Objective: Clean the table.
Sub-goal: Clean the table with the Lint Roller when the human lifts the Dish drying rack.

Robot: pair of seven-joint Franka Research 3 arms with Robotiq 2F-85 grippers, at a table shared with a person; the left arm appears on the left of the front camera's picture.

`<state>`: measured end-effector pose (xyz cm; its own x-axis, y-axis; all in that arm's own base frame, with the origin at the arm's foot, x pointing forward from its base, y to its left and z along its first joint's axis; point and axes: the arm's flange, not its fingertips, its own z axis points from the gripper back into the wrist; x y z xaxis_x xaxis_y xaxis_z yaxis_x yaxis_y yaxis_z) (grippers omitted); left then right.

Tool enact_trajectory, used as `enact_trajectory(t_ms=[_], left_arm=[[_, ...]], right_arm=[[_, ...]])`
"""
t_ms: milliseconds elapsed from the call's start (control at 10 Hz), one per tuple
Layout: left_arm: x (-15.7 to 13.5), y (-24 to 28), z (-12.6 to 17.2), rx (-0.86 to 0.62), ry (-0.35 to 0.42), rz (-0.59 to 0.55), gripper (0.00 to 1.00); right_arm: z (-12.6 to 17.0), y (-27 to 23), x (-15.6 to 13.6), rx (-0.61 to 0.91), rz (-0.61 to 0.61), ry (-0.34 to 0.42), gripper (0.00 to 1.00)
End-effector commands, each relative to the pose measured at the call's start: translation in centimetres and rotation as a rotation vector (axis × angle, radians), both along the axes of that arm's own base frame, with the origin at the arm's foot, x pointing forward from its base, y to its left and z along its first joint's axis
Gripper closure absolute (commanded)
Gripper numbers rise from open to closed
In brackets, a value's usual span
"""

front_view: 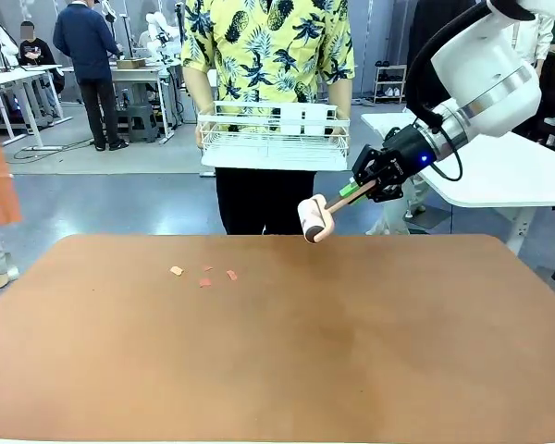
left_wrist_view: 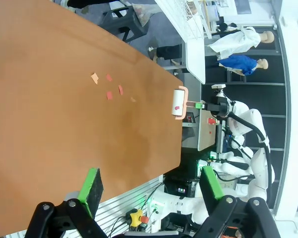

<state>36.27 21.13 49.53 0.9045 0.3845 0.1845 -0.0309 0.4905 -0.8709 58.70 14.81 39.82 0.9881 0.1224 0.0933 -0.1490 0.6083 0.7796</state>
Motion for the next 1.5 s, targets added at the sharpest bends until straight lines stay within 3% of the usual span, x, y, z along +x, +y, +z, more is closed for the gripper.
enact_trajectory(t_ms=[0, 300, 600, 900, 1400], left_arm=[[-0.2, 0.1, 0.1, -0.009, -0.007, 0.0, 0.0], [-0.2, 0.1, 0.1, -0.009, -0.007, 0.0, 0.0], [-0.2, 0.1, 0.1, -0.009, -0.007, 0.0, 0.0], [-0.2, 0.1, 0.1, -0.009, -0.007, 0.0, 0.0], [-0.2, 0.1, 0.1, -0.009, -0.007, 0.0, 0.0]], right_arm=[[0.4, 0.2, -0.3, -0.001, 0.026, 0.001, 0.79], [0.0, 0.1, -0.1, 0.003, 0.01, 0.007, 0.79], [-4.1, 6.0, 1.0, -0.048, 0.043, 0.027, 0.79], [-6.2, 11.0, 2.2, -0.081, 0.036, 0.051, 0.79], [-10.7, 13.5, 1.0, -0.056, -0.067, 0.083, 0.79]])
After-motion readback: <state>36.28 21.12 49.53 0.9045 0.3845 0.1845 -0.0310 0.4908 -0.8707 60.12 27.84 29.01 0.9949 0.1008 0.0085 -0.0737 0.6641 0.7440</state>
